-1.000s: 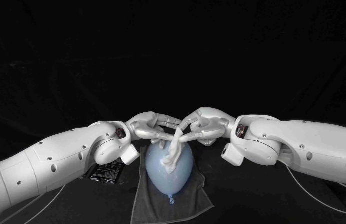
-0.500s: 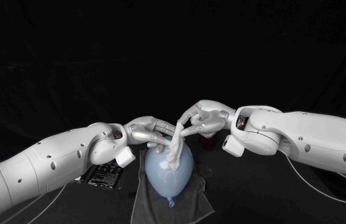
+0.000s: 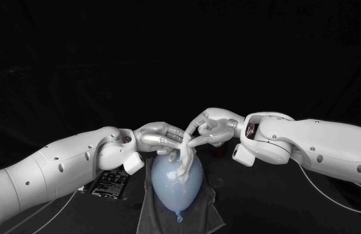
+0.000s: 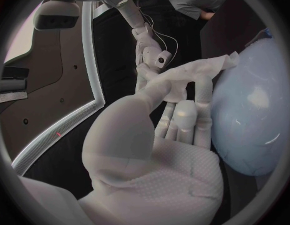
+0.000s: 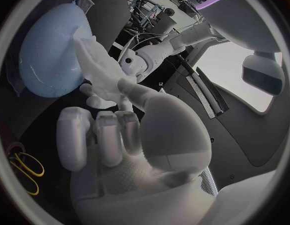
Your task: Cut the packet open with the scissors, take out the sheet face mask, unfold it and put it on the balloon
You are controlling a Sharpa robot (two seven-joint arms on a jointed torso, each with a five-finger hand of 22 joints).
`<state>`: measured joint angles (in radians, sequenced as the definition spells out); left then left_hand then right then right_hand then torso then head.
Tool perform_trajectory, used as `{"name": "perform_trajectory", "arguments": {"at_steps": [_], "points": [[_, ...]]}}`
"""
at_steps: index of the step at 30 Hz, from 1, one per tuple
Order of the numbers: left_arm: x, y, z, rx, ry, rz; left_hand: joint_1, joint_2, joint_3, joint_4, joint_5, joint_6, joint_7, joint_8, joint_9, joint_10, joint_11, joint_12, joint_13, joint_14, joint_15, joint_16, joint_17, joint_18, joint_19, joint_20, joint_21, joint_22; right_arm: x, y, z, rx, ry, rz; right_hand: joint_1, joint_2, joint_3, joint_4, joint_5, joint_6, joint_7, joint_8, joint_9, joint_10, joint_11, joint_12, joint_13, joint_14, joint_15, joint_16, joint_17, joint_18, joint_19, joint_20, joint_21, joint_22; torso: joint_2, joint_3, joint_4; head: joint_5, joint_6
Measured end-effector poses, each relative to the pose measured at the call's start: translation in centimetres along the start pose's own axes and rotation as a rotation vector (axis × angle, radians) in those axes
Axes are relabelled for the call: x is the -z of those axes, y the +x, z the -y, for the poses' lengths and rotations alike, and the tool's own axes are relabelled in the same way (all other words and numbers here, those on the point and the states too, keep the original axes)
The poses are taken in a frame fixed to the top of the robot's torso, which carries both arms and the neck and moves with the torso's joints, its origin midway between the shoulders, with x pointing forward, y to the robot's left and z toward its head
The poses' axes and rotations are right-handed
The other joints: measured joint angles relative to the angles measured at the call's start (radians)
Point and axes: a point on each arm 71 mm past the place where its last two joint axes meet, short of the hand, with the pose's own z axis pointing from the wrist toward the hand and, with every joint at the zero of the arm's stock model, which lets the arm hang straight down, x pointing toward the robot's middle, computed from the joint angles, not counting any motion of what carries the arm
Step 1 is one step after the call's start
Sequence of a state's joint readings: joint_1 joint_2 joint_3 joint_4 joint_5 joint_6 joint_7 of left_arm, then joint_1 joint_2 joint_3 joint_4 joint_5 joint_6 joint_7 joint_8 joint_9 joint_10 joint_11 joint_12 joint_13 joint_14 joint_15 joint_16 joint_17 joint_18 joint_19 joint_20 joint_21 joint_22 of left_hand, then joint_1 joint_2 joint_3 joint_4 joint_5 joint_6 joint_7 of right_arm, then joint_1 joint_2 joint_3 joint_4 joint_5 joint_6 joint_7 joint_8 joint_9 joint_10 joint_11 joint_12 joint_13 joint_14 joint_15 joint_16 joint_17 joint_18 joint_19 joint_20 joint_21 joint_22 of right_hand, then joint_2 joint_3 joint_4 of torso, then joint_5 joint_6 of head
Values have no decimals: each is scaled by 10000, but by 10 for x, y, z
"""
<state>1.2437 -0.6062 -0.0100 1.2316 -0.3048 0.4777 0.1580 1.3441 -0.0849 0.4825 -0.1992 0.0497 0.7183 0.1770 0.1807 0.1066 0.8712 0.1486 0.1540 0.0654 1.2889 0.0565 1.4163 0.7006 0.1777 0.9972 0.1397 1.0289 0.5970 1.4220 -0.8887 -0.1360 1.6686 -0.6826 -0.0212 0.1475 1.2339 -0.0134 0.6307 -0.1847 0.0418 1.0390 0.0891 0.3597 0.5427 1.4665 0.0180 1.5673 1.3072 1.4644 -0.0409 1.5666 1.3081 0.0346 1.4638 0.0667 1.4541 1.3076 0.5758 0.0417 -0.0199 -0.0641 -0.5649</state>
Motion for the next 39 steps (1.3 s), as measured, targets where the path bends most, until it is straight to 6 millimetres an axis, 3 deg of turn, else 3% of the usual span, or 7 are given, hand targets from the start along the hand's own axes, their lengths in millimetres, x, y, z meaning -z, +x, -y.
{"name": "perform_trajectory", "arguments": {"at_steps": [5, 8, 14, 19, 24, 29, 39], "points": [[-3, 0, 1, 39, 5, -35, -115, -35, -177, 176, 0, 5, 5, -32, -1, 362, -1, 0, 18, -25, 47, 57, 90, -1, 73, 73, -113, -124, 0, 1, -1, 47, -25, -23, 0, 0, 29, -30, -2, -6, 4, -3, 3, 0, 0, -2, 1, 0, 0, -3, -1, -2, 0, 0, 0, 3, 40, -1, 7, 10, 31], [-4, 1, 1, 22, -12, -54, -114, -35, -243, 243, 0, 368, -33, -11, 64, 374, 11, 0, 18, -62, 83, 57, 24, -2, 72, 73, -193, -185, 0, 0, -1, 55, -26, 1, 0, 0, 29, -30, 32, -8, 4, -5, 11, 0, 0, -8, 5, 0, 0, -26, -3, -2, -1, 1, 0, 3, 62, -1, 11, 10, 37], [-3, 1, 1, -146, -103, -27, -107, -28, -281, 369, 0, 1682, 61, 636, 349, 843, -83, 210, 88, -102, 43, 71, -3, -6, 109, 108, -282, -291, 1, -1, 0, 66, -16, 98, -2, 2, 29, -31, 32, -31, -1, 39, 17, -1, 0, -21, 8, 0, 1, 7, -8, -4, 22, -23, 0, 5, 98, 6, 21, 0, 56], [0, -4, 0, -389, -238, 213, -11, 106, -190, 522, 0, 2465, -200, 1163, 577, 1760, -364, 803, 294, -97, -145, 116, 131, -9, 294, -77, -282, -204, 3, -4, 1, 53, 0, 233, -41, 40, 28, -31, 31, -38, 2, 38, 19, -1, -1, -19, 10, -1, 1, 7, -8, -8, 23, -24, -1, 4, 128, 16, 19, -7, 77], [4, -10, -1, -636, -352, 594, 21, 418, -231, 755, -1, 3022, -412, 1624, 782, 2254, -655, 1329, 551, -22, -387, 156, 261, -10, 470, -253, -199, -39, 6, -6, 2, 26, 10, 348, -41, 40, 28, -31, 30, -53, -10, 38, 22, -3, -2, 1, 9, -1, 1, 7, -7, -48, 22, -24, -1, 3, 153, 19, 16, -14, 95], [6, -14, -1, -840, -349, 991, 61, 588, -246, 929, -13, 3152, -470, 1985, 932, 2405, -807, 1689, 762, 19, -524, 156, 308, -12, 594, -377, -199, 37, 7, -8, 3, 7, 40, 448, -40, 40, 28, -31, 29, -13, -10, 33, 23, -15, -15, 1, 6, -1, 2, 2, -4, -49, 21, -24, -1, -2, 182, 23, 14, -9, 105], [11, -20, 1, -1066, -43, 1893, 128, 678, -76, 1097, -44, 2926, -497, 2453, 932, 2349, -862, 2093, 1062, 13, -530, 155, 300, -84, 623, -486, -199, 18, 8, -14, 9, 100, 371, 758, -54, 25, 98, -44, 25, -4, -13, 70, 27, -17, -17, -2, 1, 22, -22, -6, 0, -50, 20, -22, -2, -2, 228, 30, 10, 14, 100]]}}
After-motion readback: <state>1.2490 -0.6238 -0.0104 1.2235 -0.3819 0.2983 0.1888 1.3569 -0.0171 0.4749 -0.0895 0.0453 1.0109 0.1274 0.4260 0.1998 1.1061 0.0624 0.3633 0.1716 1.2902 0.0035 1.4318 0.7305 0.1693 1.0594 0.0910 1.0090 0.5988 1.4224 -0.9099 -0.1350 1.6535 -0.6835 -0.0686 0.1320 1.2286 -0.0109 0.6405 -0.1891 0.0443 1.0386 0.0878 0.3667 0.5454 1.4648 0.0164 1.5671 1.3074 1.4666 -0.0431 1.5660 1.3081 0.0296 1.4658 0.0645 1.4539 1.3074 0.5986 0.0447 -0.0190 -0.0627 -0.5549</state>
